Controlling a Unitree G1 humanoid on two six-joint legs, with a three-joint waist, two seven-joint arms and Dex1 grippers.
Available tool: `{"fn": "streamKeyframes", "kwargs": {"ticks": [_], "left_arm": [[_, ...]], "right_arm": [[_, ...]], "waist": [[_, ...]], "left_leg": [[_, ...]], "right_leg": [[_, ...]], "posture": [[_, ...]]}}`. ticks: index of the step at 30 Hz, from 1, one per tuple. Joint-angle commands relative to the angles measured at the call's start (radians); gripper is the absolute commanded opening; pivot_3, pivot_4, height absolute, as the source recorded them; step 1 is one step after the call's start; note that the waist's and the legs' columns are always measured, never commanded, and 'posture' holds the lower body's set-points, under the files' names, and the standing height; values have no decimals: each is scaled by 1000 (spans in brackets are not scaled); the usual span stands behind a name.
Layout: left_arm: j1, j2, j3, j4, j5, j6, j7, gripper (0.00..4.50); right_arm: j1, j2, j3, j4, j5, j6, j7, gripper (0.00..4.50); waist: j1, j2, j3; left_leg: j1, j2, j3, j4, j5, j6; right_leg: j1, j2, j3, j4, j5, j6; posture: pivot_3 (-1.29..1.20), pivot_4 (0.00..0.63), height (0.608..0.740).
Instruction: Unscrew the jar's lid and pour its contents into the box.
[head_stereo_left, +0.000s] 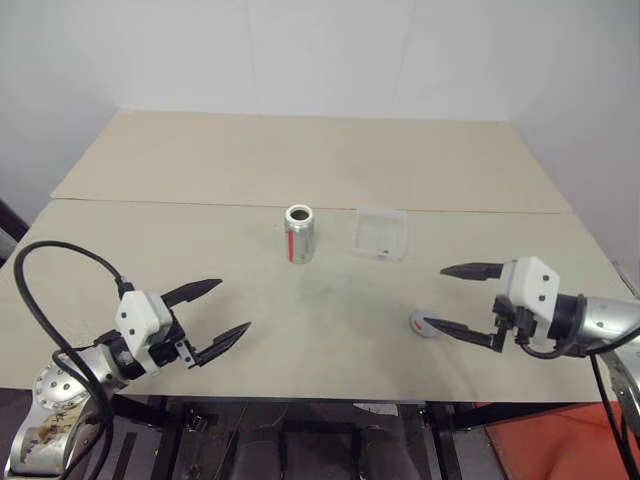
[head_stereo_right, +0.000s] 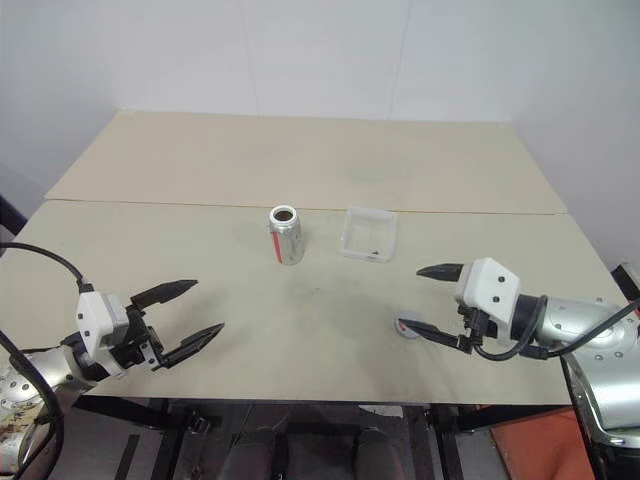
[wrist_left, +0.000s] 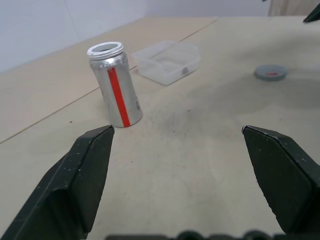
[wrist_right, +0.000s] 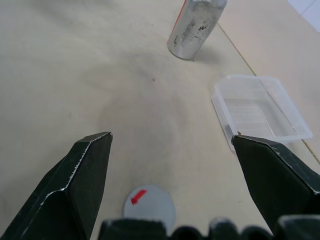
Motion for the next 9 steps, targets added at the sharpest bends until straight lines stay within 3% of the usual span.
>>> {"fn": "streamKeyframes", "kwargs": {"ticks": [1, 9], "left_arm": [[21, 38, 43, -40, -21, 25, -27, 4456], [43, 75, 146, -65, -78, 105, -17, 4456]], "right_arm": [[22, -25, -45, 0, -10, -63, 19, 4500], [-46, -18, 5, -17, 12, -15, -20, 4500]], "waist": [[0, 0, 0], [-3, 0, 0]], "left_leg": [[0, 0, 0, 0, 0, 0], [1, 1, 1, 0, 0, 0]], "right_leg": [[0, 0, 0, 0, 0, 0], [0, 0, 1, 0, -1, -1]], "posture": [[0, 150, 740], [0, 150, 740]]}}
